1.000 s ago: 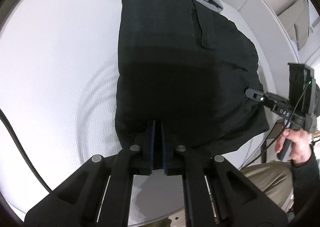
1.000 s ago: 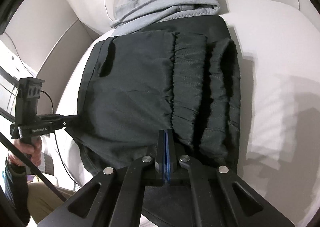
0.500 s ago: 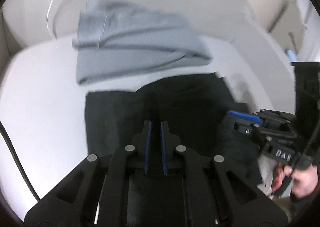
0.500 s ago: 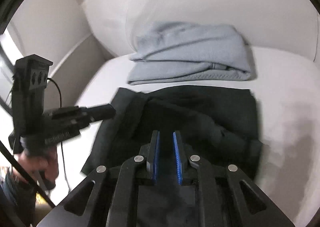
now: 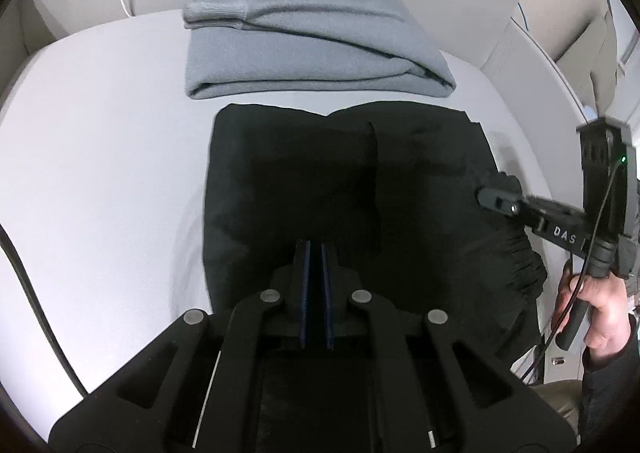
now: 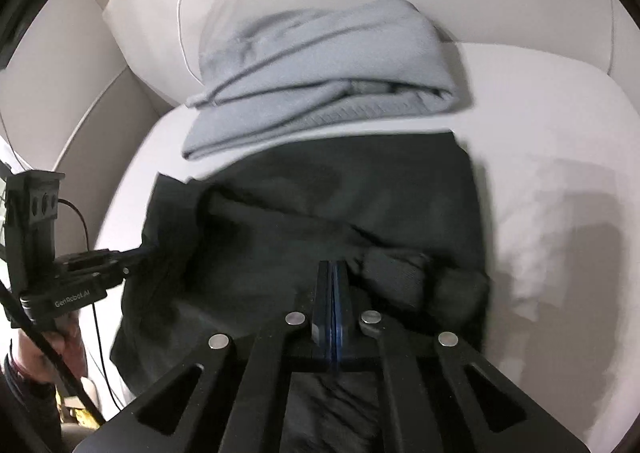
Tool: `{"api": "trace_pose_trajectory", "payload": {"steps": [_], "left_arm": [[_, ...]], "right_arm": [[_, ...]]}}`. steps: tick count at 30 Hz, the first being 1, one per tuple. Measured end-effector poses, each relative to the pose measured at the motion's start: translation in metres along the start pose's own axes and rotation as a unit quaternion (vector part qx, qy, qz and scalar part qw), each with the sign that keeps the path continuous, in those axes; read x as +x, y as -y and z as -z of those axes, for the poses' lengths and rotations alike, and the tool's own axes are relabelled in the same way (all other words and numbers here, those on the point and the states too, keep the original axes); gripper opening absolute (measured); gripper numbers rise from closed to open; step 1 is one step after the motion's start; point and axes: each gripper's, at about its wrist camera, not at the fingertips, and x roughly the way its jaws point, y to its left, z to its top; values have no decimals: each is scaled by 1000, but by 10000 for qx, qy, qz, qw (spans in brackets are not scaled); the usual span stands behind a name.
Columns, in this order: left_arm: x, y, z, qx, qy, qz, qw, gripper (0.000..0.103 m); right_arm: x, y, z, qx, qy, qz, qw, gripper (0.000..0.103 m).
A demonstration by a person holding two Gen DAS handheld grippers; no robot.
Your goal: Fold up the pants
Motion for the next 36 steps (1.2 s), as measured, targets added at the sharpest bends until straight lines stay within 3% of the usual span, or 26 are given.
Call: {"api": "trace_pose_trajectory", "payload": {"steps": [6,10,15,16,17,18,19,20,21,30,36], "left_arm": [[8,-5,9,-325,169,2,9993,5],[-17,2,12,-300,321,-264,9987,5],[-63,6,21,-577,715,-178,9956,8],[-73,13,24,-564,824,-171,9949,24],[-83,20,26,-516,936,-149,9942,57],[-91,28,29,-475,1026,-145,9935,75],[-102,40,35,-393,1209,-135,9918,93],[-110,46,38,-312,1317,-136,9907,98],[-118,54,41,-213,1396,-164,9898,99],[-154,101,76,-69,1886,-1058,9763,102],[-147,111,80,223,2044,-1471,9675,102]], "right_arm": [[3,10,14,148,22,-147,9998,0],[-16,3,14,130,120,-67,9998,2],[-56,-8,21,94,500,135,9986,13],[-63,-10,23,123,547,157,9983,15],[-71,-13,26,126,613,182,9979,25],[-81,-18,29,102,730,233,9970,51],[-88,-22,31,87,831,283,9961,68],[-96,-27,35,69,965,347,9947,96],[-106,-33,39,34,1138,425,9926,103],[-159,-80,82,-716,1920,1302,9701,103],[-149,-84,91,-1093,1775,1663,9638,103]]}}
